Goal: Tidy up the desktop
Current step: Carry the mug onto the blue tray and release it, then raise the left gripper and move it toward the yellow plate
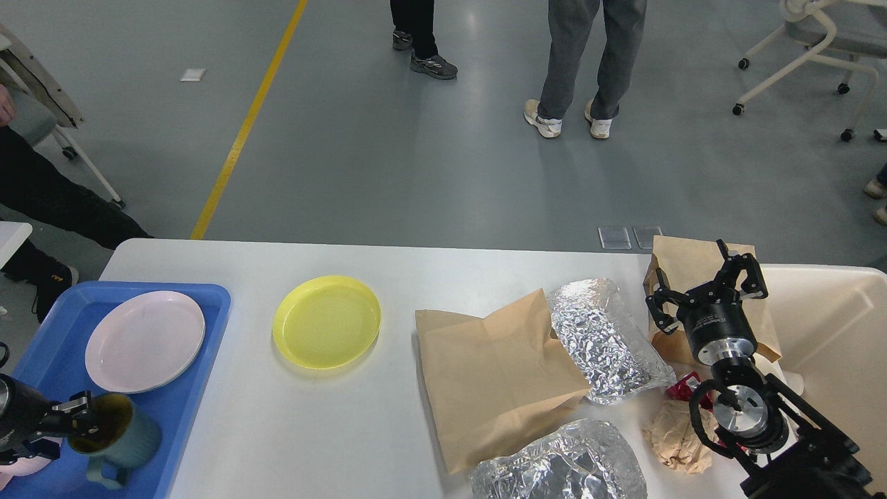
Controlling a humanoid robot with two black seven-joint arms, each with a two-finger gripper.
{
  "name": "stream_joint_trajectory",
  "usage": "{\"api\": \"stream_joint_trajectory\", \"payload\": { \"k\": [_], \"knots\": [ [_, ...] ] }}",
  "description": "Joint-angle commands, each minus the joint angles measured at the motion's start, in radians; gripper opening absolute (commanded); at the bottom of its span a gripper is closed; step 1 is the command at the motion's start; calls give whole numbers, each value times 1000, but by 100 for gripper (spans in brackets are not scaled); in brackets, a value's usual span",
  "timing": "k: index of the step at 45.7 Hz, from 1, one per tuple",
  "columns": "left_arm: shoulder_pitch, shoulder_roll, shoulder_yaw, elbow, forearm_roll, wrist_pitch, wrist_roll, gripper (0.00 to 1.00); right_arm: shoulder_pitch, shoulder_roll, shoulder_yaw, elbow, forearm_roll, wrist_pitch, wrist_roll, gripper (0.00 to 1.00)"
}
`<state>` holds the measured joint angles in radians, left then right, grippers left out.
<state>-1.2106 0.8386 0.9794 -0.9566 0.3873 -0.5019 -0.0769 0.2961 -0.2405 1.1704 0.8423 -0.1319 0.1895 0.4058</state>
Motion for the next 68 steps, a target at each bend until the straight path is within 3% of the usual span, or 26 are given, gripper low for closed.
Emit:
{"api": "stream_joint_trajectory", "payload": {
  "k": [1,11,24,31,36,42,52,60,68],
  "knots": [
    [-7,17,5,-17,-1,-32,0,95,0,0,0,0,0,1,1,100],
    [-162,51,134,-83,-2,-49,-1,95,0,1,0,0,0,1,1,100],
    [-668,20,508,-396,-87,-44,-6,95,0,0,0,0,0,1,-1,100],
    [-963,-65,657,-557,-142,-49,-6,95,0,0,0,0,0,-1,1,100],
    [-1130,-205,728,-662,-223,-69,-11,95,0,0,0,0,0,1,1,100],
    [-1279,-420,739,-709,-338,-164,-11,95,0,0,0,0,0,1,1,100],
    [-1529,-613,661,-755,-527,-336,-15,94,0,0,0,0,0,1,1,100],
    [-1569,-722,588,-780,-593,-373,-46,94,0,0,0,0,0,1,1,100],
    [-1557,-714,561,-777,-617,-360,-53,94,0,0,0,0,0,1,1,100]
  ]
}}
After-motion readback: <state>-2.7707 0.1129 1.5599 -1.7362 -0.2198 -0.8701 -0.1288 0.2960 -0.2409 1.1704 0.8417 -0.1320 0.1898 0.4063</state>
